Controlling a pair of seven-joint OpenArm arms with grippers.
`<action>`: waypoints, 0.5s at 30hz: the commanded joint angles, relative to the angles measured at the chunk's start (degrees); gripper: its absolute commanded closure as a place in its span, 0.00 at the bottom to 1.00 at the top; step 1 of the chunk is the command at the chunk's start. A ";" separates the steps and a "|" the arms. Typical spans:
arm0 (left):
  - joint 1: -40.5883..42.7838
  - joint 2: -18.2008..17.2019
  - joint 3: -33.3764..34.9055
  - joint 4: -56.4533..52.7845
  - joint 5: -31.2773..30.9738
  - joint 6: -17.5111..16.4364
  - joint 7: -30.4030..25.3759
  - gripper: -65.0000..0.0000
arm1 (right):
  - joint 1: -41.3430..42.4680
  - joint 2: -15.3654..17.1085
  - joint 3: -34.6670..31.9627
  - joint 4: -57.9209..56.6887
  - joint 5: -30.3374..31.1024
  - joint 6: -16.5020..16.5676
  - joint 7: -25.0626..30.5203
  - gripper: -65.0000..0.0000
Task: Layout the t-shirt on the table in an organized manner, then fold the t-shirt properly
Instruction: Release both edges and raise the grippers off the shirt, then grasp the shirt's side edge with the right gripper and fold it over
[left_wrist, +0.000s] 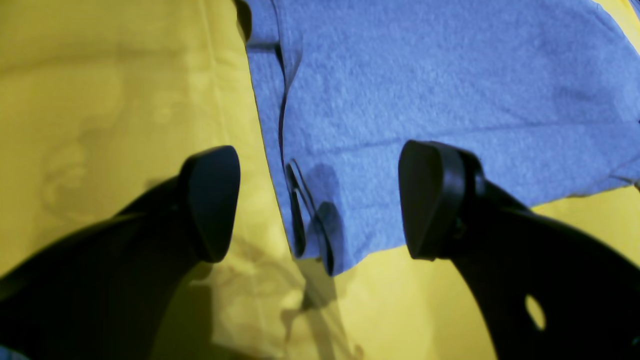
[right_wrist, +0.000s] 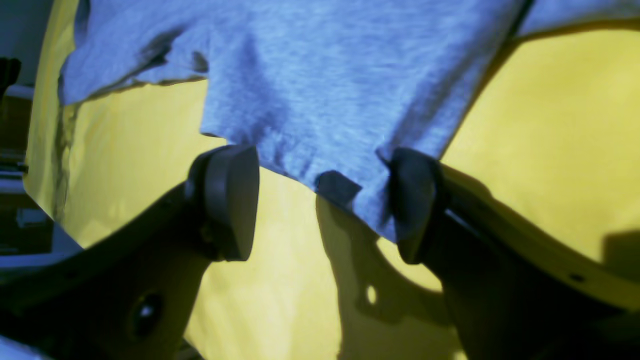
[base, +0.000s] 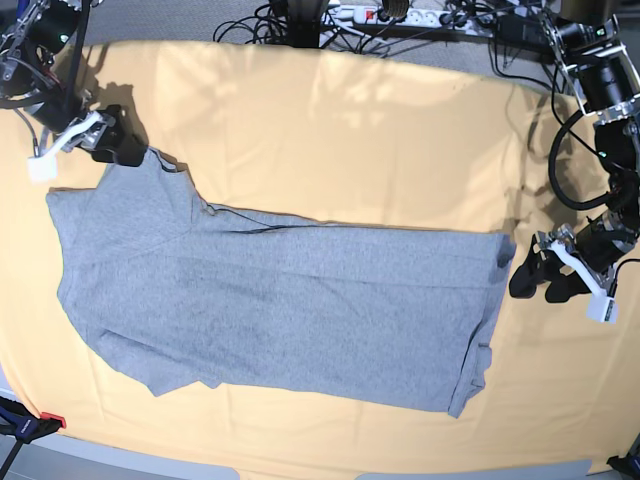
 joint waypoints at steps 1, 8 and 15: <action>-1.16 -1.73 -0.37 0.76 -1.40 -0.15 -1.31 0.24 | 0.31 0.85 0.22 0.92 0.52 0.37 1.51 0.36; -1.18 -4.35 -0.37 0.76 -1.81 -0.15 -1.31 0.24 | 0.28 0.83 0.22 0.92 -9.18 -2.21 6.47 0.36; -1.16 -4.28 -0.39 0.76 -1.86 -0.15 -1.31 0.24 | 0.24 -1.16 -0.87 0.92 -12.57 -3.04 8.81 0.36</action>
